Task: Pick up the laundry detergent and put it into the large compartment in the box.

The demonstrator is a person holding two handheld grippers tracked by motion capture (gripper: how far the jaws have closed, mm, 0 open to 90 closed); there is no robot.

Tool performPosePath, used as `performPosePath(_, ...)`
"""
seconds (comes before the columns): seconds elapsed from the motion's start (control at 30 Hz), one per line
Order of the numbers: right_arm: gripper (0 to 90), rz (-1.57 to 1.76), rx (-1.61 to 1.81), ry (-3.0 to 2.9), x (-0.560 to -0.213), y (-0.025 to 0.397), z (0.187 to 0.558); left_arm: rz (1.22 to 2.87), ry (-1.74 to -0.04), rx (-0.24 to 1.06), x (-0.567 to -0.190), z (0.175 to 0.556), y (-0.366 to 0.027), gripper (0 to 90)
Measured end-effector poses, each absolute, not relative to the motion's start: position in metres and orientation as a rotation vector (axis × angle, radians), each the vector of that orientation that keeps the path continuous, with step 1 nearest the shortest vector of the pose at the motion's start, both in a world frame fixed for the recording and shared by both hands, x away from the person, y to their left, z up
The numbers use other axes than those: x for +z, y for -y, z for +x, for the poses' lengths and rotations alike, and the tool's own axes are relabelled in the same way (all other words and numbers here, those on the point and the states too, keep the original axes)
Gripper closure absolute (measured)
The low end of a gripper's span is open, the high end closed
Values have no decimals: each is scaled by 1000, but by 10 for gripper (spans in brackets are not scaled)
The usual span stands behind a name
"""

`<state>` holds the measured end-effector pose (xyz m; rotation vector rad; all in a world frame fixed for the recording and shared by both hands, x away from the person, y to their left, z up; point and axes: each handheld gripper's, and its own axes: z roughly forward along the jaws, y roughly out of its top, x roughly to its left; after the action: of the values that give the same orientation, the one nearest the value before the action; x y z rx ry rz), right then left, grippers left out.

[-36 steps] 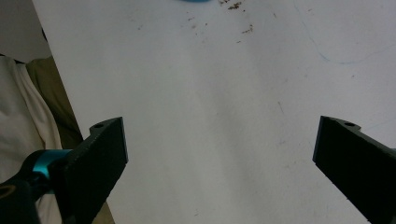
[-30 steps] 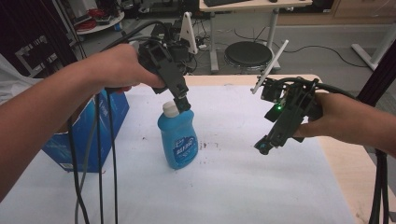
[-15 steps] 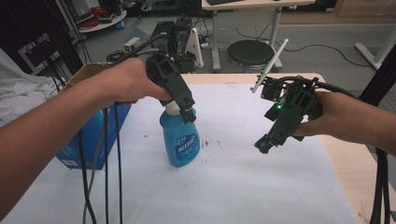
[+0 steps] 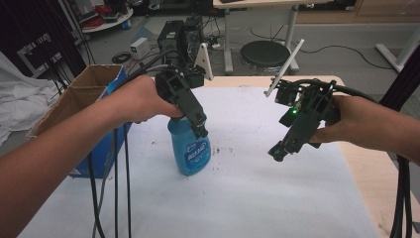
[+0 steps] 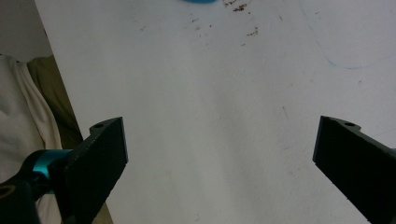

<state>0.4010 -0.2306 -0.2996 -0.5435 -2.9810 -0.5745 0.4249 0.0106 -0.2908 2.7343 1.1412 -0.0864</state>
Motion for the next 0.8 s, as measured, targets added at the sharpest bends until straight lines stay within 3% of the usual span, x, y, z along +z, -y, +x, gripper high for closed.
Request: performPosePath(0.8, 22, -540, -571, 2975, -302, 227, 403, 2733, -1147, -77, -301, 425, -10, 138)
